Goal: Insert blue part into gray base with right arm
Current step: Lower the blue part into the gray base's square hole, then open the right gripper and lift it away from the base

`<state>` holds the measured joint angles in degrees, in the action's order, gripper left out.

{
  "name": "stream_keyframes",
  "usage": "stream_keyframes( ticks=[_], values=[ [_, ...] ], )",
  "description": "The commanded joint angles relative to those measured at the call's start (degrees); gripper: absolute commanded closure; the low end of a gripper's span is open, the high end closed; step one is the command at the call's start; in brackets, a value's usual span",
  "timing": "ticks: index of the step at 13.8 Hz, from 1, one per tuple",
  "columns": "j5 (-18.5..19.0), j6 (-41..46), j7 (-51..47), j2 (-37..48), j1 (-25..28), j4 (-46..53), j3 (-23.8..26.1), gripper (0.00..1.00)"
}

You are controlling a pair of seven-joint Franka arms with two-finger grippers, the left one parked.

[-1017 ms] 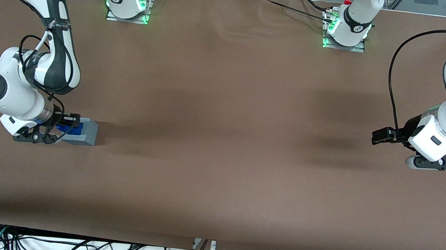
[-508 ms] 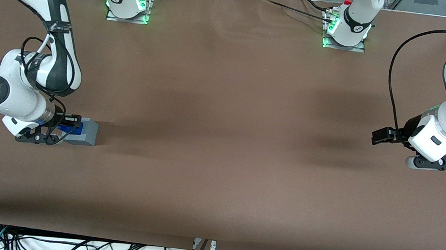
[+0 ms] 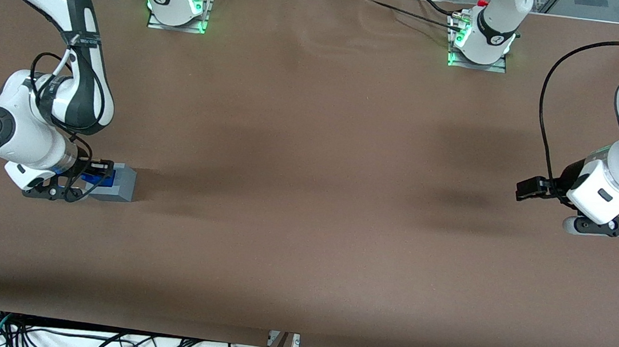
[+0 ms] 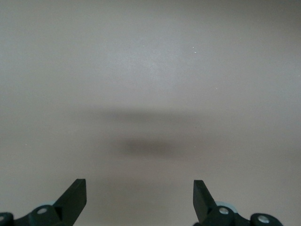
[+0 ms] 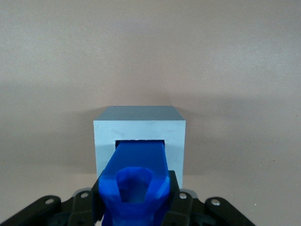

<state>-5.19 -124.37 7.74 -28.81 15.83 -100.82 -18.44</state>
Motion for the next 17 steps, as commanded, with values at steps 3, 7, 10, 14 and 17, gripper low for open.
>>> stream_keyframes(
  ticks=[3, 7, 10, 14, 17],
  values=[
    [-0.87, 1.14, 0.25, 1.04, -0.27, 1.16, 0.69, 0.01],
    [-0.87, 4.20, 0.52, 4.54, -0.27, 1.59, 0.60, 0.01],
    [-0.87, 14.20, 0.52, 9.90, -0.36, 4.66, 0.34, 0.01],
    [-0.61, 32.57, 0.61, 11.67, -0.36, 19.22, 0.33, 0.01],
    [-0.52, 41.73, 0.34, 12.81, -0.27, 25.32, 0.42, 0.01]
  ],
)
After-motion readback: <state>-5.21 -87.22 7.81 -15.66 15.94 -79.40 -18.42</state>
